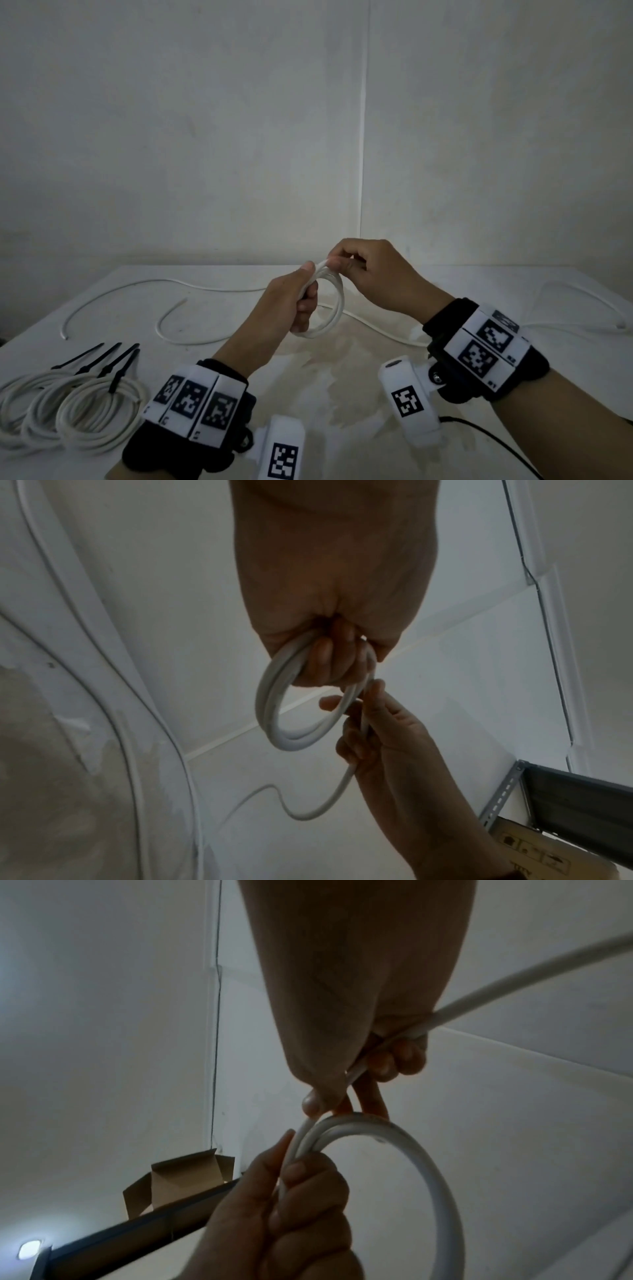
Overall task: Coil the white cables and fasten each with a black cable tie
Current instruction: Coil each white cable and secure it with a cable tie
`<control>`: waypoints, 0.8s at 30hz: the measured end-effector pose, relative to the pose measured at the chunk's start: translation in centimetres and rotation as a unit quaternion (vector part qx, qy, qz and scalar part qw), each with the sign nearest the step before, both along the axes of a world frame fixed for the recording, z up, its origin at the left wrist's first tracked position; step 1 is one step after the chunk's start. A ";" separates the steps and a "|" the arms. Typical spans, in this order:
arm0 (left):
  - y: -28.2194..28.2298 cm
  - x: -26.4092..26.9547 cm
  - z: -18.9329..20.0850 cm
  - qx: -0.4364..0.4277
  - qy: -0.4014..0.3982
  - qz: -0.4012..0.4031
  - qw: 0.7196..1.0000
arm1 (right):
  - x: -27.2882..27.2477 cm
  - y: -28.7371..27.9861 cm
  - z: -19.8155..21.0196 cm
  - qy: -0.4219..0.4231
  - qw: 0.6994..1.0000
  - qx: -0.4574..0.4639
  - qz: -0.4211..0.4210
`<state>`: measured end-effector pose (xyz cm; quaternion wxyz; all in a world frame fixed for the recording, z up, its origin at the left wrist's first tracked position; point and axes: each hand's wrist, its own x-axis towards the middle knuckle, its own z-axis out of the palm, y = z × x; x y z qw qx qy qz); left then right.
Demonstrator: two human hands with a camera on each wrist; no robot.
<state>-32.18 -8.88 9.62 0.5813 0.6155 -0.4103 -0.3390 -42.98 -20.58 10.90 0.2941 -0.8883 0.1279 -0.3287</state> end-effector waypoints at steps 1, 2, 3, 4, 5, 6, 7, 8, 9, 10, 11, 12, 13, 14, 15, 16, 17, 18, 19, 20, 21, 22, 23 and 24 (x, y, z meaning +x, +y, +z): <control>0.0 0.0 0.1 -0.009 0.005 0.001 1.000 | 0.1 0.1 0.0 0.018 1.000 0.018 0.012; 0.0 0.1 0.2 -0.020 0.013 0.003 1.000 | 0.2 0.3 0.0 0.036 0.998 0.038 0.027; 0.0 0.1 0.2 -0.031 0.025 0.002 0.999 | 0.3 0.5 0.0 0.049 0.996 0.061 0.042; 0.0 0.1 0.2 -0.040 0.037 -0.001 0.999 | 0.3 0.6 0.1 0.054 0.993 0.086 0.056; 0.0 0.1 0.3 -0.046 0.044 -0.007 0.998 | 0.2 0.8 0.2 0.049 0.991 0.108 0.067; 0.1 0.1 0.3 -0.047 0.046 -0.014 0.998 | 0.1 0.9 0.4 0.037 0.989 0.121 0.074; 0.1 0.1 0.4 -0.044 0.044 -0.022 0.998 | 0.1 1.0 0.5 0.027 0.989 0.123 0.076; 0.3 0.2 0.5 -0.038 0.041 -0.031 0.998 | 0.0 0.9 0.5 0.023 0.990 0.115 0.074; 0.4 0.3 0.5 -0.030 0.035 -0.041 0.998 | -0.1 0.8 0.6 0.026 0.992 0.100 0.070; 0.5 0.3 0.6 -0.021 0.024 -0.049 0.998 | -0.2 0.7 0.5 0.034 0.994 0.086 0.066; 0.6 0.3 0.5 -0.013 0.010 -0.054 0.998 | -0.3 0.6 0.5 0.043 0.994 0.076 0.062; 0.7 0.3 0.5 -0.007 0.000 -0.054 0.998 | -0.3 0.5 0.5 0.048 0.995 0.071 0.059; 0.7 0.2 0.4 -0.006 -0.002 -0.051 0.999 | -0.4 0.5 0.5 0.050 0.995 0.071 0.057; 0.8 0.0 0.3 -0.008 0.004 -0.046 0.999 | -0.3 0.5 0.5 0.047 0.995 0.074 0.056; 0.8 -0.1 0.3 -0.012 0.016 -0.041 0.999 | -0.3 0.5 0.5 0.040 0.994 0.079 0.056; 0.7 -0.3 0.3 -0.016 0.030 -0.037 0.999 | -0.3 0.6 0.5 0.032 0.995 0.081 0.056; 0.7 -0.4 0.3 -0.021 0.043 -0.033 0.998 | -0.2 0.6 0.4 0.024 0.995 0.080 0.056; 0.6 -0.4 0.3 -0.027 0.053 -0.029 0.998 | -0.2 0.7 0.4 0.016 0.995 0.078 0.056; 0.5 -0.5 0.3 -0.032 0.061 -0.024 0.997 | -0.1 0.7 0.2 0.009 0.995 0.077 0.057; 0.5 -0.4 0.4 -0.039 0.067 -0.018 0.997 | -0.1 0.7 0.0 0.004 0.996 0.076 0.057; 0.5 -0.4 0.4 -0.048 0.071 -0.011 0.996 | -0.1 0.7 -0.2 -0.003 0.996 0.075 0.056; 0.5 -0.3 0.4 -0.056 0.078 -0.003 0.995 | -0.2 0.6 -0.5 -0.012 0.996 0.074 0.056; 0.5 -0.2 0.4 -0.064 0.088 0.007 0.994 | -0.2 0.4 -0.7 -0.026 0.995 0.075 0.057; 0.5 0.1 0.4 -0.073 0.102 0.018 0.992 | -0.3 0.1 -1.0 -0.040 0.995 0.076 0.055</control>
